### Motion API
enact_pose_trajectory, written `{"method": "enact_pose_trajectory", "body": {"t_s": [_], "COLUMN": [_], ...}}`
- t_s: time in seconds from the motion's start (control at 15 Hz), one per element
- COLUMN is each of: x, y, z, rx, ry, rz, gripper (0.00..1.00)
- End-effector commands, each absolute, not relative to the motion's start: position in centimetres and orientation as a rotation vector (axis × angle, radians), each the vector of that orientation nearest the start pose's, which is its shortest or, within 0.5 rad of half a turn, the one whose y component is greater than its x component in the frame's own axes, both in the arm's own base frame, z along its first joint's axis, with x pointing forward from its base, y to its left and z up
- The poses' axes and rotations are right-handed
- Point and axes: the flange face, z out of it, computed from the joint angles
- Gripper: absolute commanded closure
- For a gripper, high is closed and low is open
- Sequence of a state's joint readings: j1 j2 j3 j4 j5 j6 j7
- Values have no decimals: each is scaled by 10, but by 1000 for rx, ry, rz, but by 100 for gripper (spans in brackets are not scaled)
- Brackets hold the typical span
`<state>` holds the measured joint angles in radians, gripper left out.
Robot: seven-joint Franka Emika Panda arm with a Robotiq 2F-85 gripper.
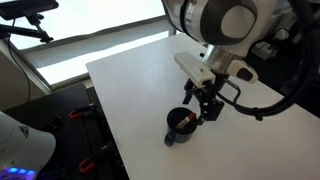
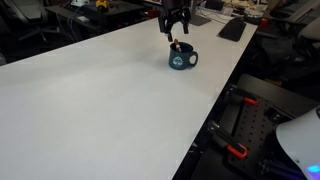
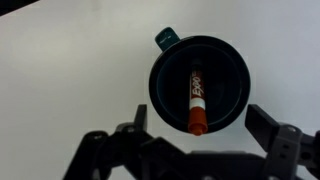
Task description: Remove the marker from the cup and put it on the table
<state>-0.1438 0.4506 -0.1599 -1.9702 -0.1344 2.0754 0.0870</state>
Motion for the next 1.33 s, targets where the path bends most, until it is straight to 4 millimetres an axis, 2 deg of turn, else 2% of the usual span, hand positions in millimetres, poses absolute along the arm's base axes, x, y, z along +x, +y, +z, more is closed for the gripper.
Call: {"method": "enact_pose_trajectory", "body": {"t_s": [0.0, 0.07, 0.13, 0.2, 0.8, 0.87, 1.0, 1.27], "x": [552, 552, 552, 552, 555, 556, 556, 555], "y": [-182, -183, -184, -185, -185, -186, -185, -185], "z": [213, 210, 207, 205, 202, 203, 204, 213], "rx": [-3213, -3215, -3212, -3209, -3215, -3215, -3214, -3212], "ry": [527, 529, 520, 519, 507, 506, 506, 490], "rz": [616, 630, 630, 634, 627, 626, 626, 608], "gripper": [0, 0, 25, 26, 95, 100, 95, 95]}}
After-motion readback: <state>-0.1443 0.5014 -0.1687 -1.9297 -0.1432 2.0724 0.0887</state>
